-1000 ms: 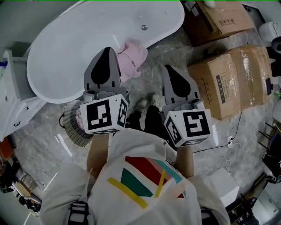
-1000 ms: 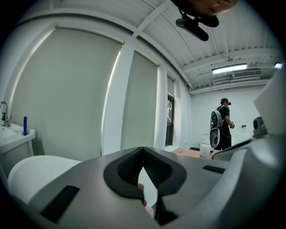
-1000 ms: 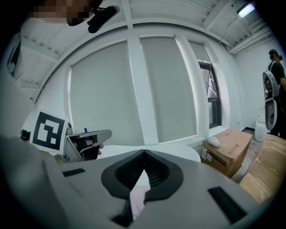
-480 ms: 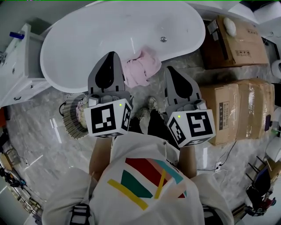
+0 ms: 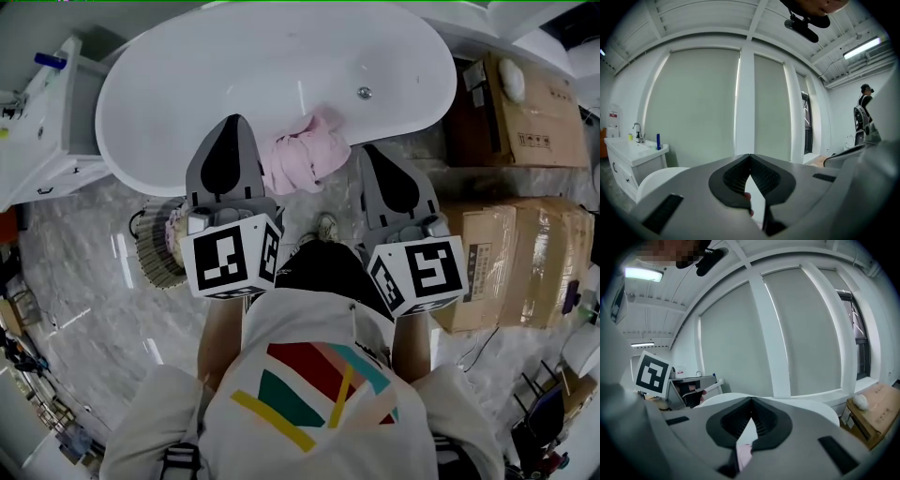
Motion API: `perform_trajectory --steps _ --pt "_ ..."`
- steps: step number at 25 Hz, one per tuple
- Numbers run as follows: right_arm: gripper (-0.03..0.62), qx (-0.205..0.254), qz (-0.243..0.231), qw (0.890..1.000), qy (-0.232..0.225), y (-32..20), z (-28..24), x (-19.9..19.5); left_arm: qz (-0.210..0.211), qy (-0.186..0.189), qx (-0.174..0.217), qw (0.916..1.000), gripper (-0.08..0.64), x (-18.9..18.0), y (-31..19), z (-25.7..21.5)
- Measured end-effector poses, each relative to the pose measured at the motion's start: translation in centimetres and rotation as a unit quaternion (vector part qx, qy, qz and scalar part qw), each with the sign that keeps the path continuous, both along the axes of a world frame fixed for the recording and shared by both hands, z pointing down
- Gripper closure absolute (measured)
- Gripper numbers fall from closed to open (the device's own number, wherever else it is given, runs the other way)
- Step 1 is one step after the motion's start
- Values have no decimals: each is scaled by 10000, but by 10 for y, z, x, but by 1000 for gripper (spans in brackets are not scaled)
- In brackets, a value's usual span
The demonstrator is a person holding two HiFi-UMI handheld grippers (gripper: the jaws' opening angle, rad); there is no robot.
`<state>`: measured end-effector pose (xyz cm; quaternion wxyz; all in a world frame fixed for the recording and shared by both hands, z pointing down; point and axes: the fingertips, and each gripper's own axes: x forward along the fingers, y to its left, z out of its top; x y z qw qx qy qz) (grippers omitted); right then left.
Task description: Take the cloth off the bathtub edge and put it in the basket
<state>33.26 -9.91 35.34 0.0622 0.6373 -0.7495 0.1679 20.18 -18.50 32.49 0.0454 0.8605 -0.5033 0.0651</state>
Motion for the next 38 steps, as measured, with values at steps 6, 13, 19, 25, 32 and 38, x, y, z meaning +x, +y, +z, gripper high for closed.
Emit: perform_trajectory --steps 6,13,19,25,32,38 --pt "583 100 -15 9999 -28 1 -7 14 -120 60 58 9999 541 -2 1 -6" --pt "583 324 -129 9994 60 -7 -24 -7 -315 349 -109 9988 543 -29 -4 -9" --pt "583 409 -222 9989 -84 -17 -27 -22 -409 295 -24 9987 541 -44 -6 -12" --pt "583 474 -190 9987 -75 -36 -18 -18 -310 232 -53 9992 541 -40 -19 7" --pt "583 541 -328 9979 -123 -93 34 -19 -519 167 -225 9983 542 -48 -70 84" --pt "583 415 -273 9988 28 -105 131 -18 -803 0 -838 9932 541 -63 -68 210"
